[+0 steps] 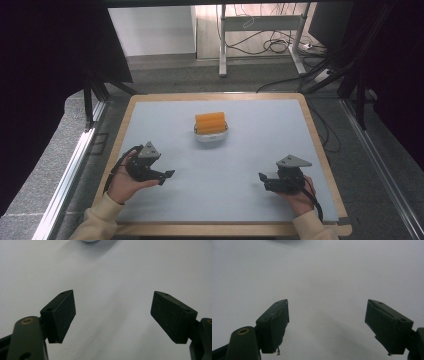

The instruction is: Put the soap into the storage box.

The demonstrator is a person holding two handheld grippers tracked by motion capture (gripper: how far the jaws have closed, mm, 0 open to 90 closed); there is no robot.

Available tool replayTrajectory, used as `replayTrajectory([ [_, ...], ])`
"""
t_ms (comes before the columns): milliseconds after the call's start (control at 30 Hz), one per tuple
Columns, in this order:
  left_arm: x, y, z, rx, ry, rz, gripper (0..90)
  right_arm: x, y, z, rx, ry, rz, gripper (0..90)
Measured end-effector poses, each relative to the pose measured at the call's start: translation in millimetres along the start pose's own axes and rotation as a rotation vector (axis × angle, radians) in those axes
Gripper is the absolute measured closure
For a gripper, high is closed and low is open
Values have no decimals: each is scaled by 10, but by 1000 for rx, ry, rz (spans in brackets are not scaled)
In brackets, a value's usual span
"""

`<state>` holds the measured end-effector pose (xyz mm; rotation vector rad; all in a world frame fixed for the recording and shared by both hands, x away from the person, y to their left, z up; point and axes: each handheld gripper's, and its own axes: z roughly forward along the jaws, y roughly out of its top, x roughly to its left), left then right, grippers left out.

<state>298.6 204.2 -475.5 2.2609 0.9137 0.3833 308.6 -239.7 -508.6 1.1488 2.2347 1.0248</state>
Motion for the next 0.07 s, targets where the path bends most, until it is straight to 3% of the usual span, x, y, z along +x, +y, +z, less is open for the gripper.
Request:
replayTrajectory([
  [67,-4,-13,8,3,4,0,196,-2,1,-1,-4,-2,-2,198],
])
